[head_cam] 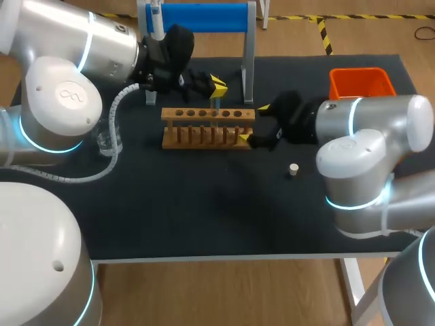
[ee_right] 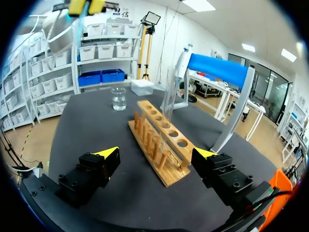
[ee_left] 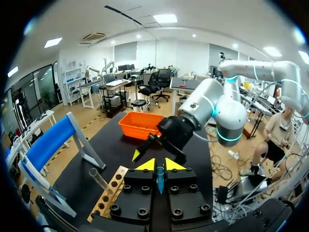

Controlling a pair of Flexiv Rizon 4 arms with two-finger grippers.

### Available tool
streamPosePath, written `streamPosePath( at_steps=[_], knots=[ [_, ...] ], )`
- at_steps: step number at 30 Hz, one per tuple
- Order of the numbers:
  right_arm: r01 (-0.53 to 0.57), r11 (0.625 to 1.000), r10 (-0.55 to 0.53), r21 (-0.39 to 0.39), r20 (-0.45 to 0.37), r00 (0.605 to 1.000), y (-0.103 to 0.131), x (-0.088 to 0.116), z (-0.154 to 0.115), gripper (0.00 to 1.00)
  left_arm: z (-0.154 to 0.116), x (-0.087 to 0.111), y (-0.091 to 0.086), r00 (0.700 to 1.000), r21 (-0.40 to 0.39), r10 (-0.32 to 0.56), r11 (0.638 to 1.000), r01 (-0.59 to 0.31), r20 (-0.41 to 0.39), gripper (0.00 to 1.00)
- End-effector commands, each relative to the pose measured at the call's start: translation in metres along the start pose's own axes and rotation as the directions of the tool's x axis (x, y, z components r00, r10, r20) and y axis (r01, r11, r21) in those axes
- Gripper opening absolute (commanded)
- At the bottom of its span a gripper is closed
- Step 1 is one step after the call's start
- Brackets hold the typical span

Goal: Invert the test tube, pick up the pipette, mount the tip to pipette, aspirate from beaker and dispense into the tube, eject the tip, return the pipette, and cap with the stopper.

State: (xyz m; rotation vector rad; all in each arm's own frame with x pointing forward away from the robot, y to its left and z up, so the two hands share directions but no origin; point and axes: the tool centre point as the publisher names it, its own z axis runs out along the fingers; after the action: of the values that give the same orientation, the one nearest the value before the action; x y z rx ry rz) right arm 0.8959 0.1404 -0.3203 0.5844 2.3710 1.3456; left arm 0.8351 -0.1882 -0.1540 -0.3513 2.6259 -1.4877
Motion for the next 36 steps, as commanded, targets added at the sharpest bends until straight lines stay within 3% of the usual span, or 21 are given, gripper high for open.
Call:
streamPosePath(
  at_steps=[1,7,16,28,36],
  knots=[
    [0.007,0.994,-0.014,-0.106,-0.061,0.998,-0.003,-0.004,-0.054,1.0,0.0,0.0,-0.001,1.0,-0.004,-0.001,1.0,0.001,-0.002,0.0],
    [0.014,0.98,-0.042,-0.199,-0.135,0.99,0.002,0.004,-0.096,1.0,0.0,0.0,-0.001,1.0,-0.004,-0.001,1.0,0.001,-0.002,0.0],
    [0.031,0.949,-0.119,-0.312,-0.264,0.957,0.018,0.022,-0.135,1.0,0.0,0.0,-0.001,1.0,-0.004,-0.001,1.0,0.001,-0.002,0.0],
    [-0.008,0.908,-0.178,-0.42,-0.401,0.899,0.047,0.04,-0.147,1.0,0.0,0.0,-0.001,1.0,-0.004,-0.001,1.0,0.001,-0.002,0.0],
    [-0.02,0.898,-0.199,-0.439,-0.448,0.872,0.065,0.05,-0.141,1.0,0.0,0.0,-0.001,1.0,-0.004,-0.001,1.0,0.001,-0.002,0.0]
  ],
)
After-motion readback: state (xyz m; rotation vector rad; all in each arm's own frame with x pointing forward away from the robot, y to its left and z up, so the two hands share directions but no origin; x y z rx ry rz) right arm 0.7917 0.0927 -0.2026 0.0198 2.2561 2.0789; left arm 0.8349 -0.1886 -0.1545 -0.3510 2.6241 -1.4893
